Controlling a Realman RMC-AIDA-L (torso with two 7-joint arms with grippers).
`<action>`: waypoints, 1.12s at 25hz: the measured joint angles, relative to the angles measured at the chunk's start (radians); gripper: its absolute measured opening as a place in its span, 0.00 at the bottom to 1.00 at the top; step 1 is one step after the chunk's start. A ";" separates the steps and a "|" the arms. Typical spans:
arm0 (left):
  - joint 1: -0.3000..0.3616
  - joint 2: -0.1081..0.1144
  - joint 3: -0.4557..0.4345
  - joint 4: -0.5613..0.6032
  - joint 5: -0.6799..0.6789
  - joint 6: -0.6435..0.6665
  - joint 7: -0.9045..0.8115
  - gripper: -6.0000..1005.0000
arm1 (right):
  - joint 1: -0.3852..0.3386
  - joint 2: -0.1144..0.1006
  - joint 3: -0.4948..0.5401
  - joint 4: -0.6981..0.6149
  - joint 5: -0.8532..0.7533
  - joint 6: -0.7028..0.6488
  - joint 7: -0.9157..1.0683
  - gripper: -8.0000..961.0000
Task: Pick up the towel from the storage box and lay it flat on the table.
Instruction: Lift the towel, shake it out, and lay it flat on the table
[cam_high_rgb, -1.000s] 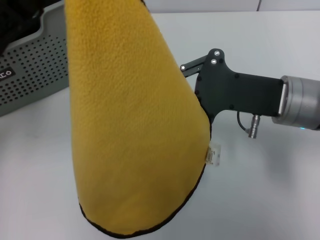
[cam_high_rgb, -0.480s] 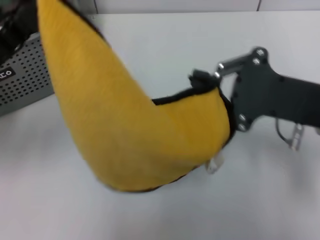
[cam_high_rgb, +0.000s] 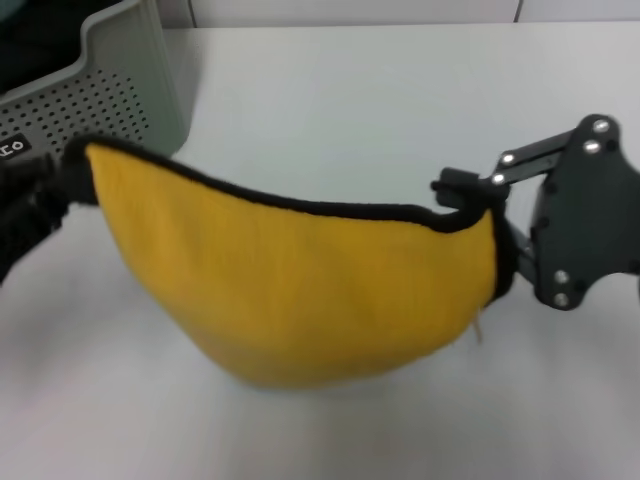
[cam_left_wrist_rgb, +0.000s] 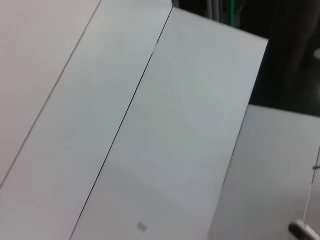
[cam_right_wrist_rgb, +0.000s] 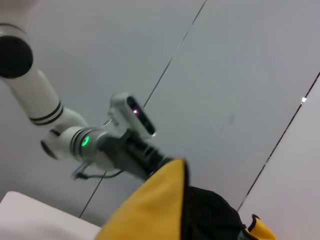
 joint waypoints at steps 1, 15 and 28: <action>0.009 0.001 0.000 0.000 0.010 0.000 0.011 0.03 | -0.006 0.001 0.012 -0.010 0.000 -0.012 0.019 0.03; 0.234 0.001 0.211 0.138 -0.053 0.009 0.037 0.03 | -0.057 0.005 0.282 0.077 0.050 -0.543 0.196 0.04; 0.258 0.021 0.376 0.182 -0.132 0.014 0.044 0.03 | 0.002 0.005 0.362 0.361 0.060 -0.711 0.189 0.06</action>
